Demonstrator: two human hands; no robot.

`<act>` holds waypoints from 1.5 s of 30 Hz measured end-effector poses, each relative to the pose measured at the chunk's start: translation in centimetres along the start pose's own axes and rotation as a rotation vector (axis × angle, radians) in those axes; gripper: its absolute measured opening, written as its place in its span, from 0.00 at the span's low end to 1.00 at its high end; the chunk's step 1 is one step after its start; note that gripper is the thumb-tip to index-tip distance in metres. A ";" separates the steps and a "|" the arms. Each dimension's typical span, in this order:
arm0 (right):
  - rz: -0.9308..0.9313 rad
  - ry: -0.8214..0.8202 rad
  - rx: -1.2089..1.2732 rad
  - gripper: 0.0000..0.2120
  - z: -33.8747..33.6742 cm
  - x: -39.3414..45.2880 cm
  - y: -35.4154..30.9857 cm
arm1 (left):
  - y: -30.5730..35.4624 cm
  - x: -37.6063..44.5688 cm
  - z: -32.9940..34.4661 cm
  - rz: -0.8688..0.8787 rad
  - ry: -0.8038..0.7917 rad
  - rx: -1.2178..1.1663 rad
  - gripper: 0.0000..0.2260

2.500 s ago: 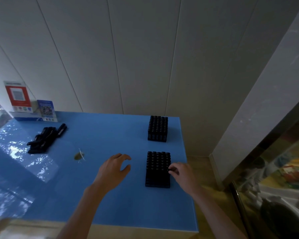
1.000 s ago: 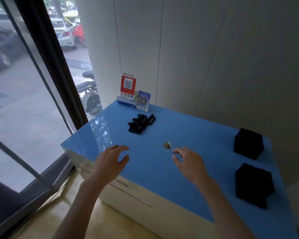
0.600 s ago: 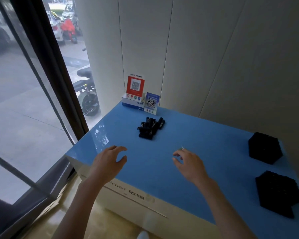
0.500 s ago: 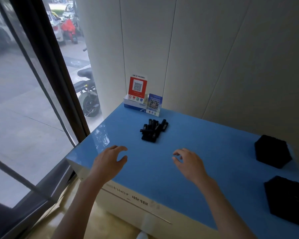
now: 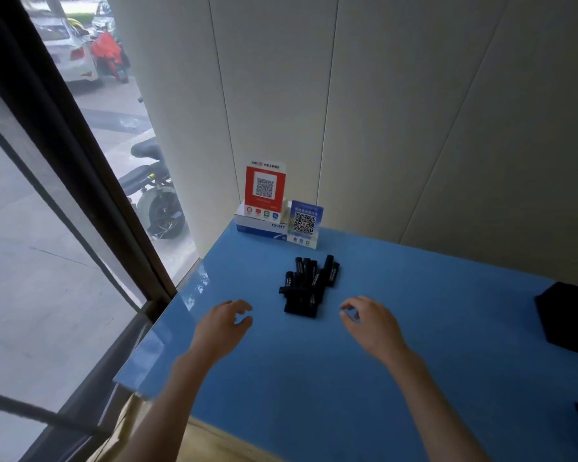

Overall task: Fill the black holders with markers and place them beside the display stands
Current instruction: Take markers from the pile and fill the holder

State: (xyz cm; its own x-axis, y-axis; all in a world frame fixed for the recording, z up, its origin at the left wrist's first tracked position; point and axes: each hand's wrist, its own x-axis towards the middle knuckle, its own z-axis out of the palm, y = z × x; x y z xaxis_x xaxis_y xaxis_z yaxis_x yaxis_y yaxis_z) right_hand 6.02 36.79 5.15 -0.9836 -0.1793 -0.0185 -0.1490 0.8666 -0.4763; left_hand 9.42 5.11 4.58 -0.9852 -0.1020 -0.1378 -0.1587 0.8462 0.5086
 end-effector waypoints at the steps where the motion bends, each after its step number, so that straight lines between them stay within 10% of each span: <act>1: 0.009 -0.006 -0.001 0.09 0.1 0.3 0.1 | -0.1 1.0 0.4 -0.029 -0.018 -0.032 0.10; 17: 0.262 0.039 -0.002 0.05 0.7 3.1 2.7 | 3.3 12.5 6.2 0.200 -0.414 0.060 0.25; 32: 0.322 0.046 0.001 0.06 1.9 4.5 2.9 | 4.6 15.8 7.4 -0.039 -0.146 0.095 0.37; 45: 0.292 -0.023 -0.039 0.07 2.4 7.2 2.5 | 6.1 17.7 7.3 -0.152 -0.265 0.303 0.37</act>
State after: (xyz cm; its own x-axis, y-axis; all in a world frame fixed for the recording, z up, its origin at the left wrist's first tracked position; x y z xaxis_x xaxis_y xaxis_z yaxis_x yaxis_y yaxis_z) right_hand -1.20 36.55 1.75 -0.9830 0.0700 -0.1698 0.1355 0.9004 -0.4133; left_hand -8.48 12.27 -0.94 -0.8954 -0.1329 -0.4251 -0.2354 0.9514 0.1984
